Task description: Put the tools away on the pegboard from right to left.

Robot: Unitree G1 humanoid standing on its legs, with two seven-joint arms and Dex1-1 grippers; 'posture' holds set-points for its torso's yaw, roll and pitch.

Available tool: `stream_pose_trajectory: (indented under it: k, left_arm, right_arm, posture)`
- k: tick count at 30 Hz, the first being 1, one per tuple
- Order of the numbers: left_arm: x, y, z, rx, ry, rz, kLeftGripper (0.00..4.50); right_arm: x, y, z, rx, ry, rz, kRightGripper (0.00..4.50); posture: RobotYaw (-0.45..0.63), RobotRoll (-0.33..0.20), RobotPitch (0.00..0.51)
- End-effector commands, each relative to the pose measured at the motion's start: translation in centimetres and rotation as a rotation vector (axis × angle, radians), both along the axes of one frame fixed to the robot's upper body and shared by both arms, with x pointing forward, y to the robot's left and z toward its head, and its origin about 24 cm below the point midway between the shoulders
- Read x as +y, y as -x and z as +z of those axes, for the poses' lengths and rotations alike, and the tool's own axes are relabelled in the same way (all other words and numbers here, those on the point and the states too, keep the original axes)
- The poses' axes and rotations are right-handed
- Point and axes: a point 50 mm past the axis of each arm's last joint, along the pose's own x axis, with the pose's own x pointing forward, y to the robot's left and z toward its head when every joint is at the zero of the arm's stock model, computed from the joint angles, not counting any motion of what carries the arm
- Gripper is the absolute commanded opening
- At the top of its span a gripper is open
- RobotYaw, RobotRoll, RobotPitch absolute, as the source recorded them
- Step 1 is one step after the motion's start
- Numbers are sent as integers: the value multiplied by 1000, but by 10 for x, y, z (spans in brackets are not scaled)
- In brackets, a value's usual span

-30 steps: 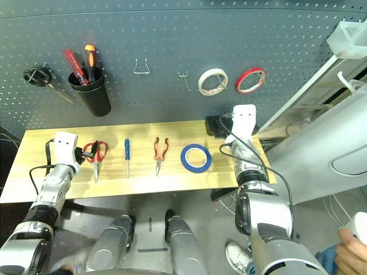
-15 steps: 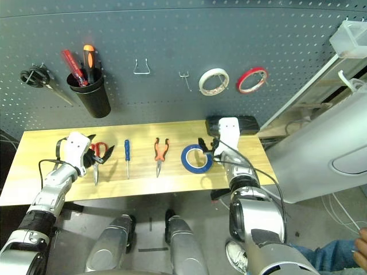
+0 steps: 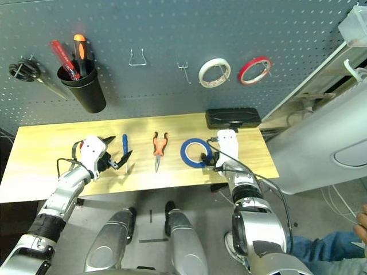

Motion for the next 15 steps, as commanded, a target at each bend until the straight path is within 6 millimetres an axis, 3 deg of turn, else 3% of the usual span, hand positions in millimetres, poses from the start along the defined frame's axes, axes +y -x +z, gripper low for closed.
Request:
stream_pose_trajectory:
  k: [1, 2, 4, 12, 15]
  left_arm:
    - [-6, 10, -10, 47, -23, -62, 4469]
    - [-6, 11, -11, 51, -24, -73, 4469]
    - [-9, 14, -10, 50, -22, -104, 4500]
    - [-14, 15, -2, -6, -20, -188, 4500]
    - [-17, 15, 4, -44, -4, -224, 4500]
  right_arm:
    - [3, 5, -10, 64, 9, -7, 4500]
    - [4, 4, -10, 64, 8, -8, 4500]
    - [6, 2, -8, 58, 5, -6, 3885]
    - [7, 0, -6, 48, 7, -14, 1081]
    - [5, -2, -3, 33, 10, -22, 735]
  posture:
    - [106, 0, 334]
    - [107, 0, 334]
    - [110, 0, 330]
    - [115, 0, 316]
    - [115, 0, 310]
